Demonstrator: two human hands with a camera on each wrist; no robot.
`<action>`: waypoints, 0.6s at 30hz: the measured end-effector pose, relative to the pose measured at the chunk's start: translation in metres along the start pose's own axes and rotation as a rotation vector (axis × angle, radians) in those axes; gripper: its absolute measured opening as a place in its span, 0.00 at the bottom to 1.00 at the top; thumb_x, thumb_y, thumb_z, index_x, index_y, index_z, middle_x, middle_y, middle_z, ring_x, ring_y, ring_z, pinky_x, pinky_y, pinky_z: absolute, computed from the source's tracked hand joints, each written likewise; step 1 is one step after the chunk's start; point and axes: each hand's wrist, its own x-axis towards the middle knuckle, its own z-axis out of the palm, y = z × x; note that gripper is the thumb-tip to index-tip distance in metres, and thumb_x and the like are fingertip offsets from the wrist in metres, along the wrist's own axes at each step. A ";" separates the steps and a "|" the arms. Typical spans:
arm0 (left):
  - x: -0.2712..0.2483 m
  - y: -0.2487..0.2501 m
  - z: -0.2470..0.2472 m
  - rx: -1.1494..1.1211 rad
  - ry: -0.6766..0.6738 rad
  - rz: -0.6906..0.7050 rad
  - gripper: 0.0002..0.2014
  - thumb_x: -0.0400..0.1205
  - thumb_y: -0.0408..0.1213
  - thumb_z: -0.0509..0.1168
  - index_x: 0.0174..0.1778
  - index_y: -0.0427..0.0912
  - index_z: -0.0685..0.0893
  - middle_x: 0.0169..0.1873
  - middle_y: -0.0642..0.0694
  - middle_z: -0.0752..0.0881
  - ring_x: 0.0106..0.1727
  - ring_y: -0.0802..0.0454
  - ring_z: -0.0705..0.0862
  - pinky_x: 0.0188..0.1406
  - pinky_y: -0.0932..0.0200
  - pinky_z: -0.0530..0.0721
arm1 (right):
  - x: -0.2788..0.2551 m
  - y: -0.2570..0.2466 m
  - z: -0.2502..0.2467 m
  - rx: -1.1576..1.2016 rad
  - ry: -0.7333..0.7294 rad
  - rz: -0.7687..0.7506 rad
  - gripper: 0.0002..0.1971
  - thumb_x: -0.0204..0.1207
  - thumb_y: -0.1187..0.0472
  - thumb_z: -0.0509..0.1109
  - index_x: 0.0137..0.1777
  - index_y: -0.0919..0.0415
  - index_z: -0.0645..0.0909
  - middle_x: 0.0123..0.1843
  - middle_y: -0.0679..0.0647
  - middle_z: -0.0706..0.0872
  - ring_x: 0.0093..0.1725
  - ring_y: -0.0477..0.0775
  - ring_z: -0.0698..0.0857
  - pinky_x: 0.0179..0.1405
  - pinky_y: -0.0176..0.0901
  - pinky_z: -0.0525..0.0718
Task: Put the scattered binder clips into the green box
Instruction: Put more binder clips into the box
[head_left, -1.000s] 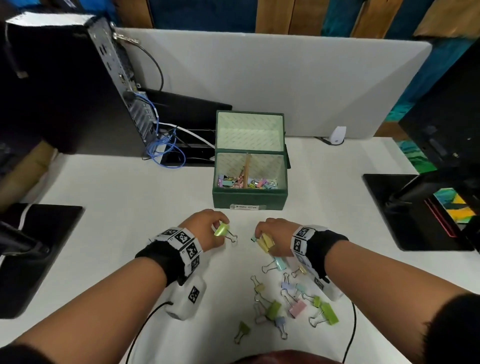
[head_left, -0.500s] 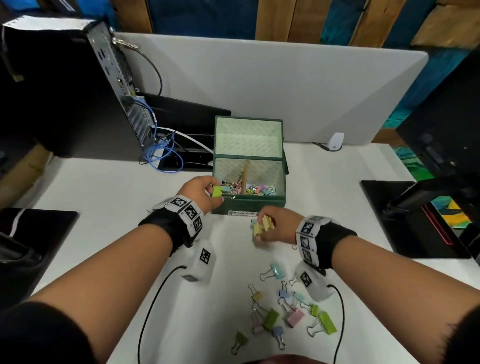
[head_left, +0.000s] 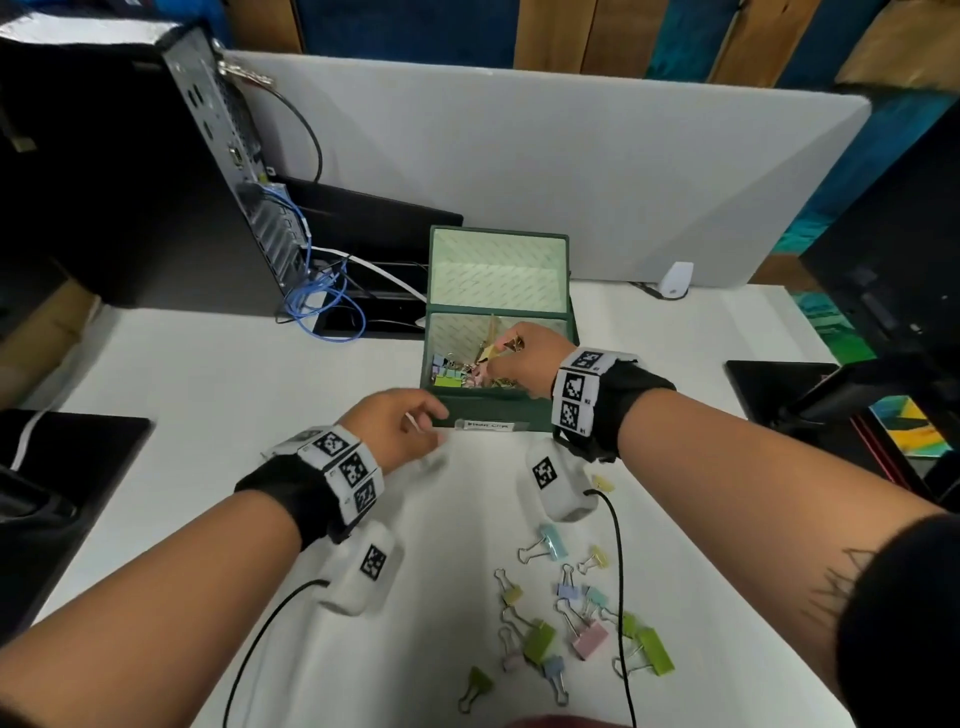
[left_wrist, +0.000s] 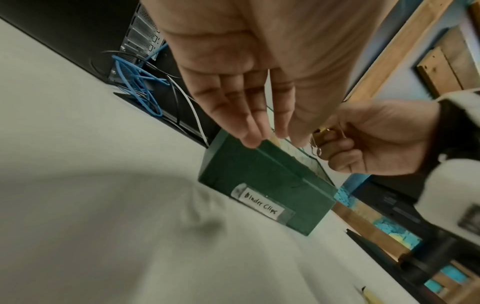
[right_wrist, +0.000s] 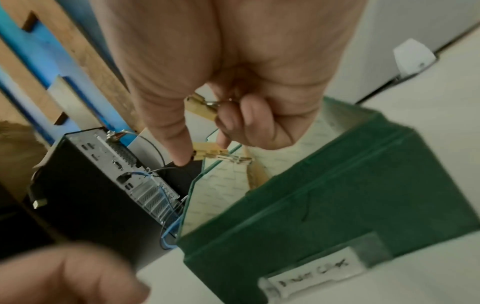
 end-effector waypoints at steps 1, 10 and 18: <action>-0.005 -0.005 -0.001 -0.002 -0.019 -0.006 0.10 0.74 0.36 0.71 0.43 0.57 0.82 0.37 0.54 0.81 0.35 0.57 0.77 0.43 0.66 0.77 | 0.003 -0.003 0.001 0.045 -0.031 0.029 0.08 0.72 0.57 0.72 0.45 0.60 0.78 0.33 0.53 0.74 0.30 0.51 0.72 0.28 0.40 0.70; -0.036 -0.036 -0.003 -0.060 0.003 -0.080 0.12 0.76 0.35 0.68 0.38 0.60 0.79 0.37 0.53 0.80 0.34 0.58 0.77 0.38 0.70 0.73 | 0.011 -0.004 -0.001 0.689 -0.251 0.213 0.10 0.77 0.55 0.62 0.35 0.55 0.71 0.26 0.49 0.69 0.23 0.46 0.64 0.17 0.33 0.62; -0.035 -0.035 -0.007 -0.135 0.046 -0.097 0.13 0.76 0.35 0.69 0.37 0.62 0.79 0.35 0.54 0.79 0.34 0.59 0.77 0.39 0.68 0.74 | 0.022 -0.016 0.000 0.700 -0.089 0.193 0.01 0.78 0.71 0.65 0.45 0.68 0.77 0.47 0.66 0.84 0.34 0.49 0.79 0.29 0.32 0.85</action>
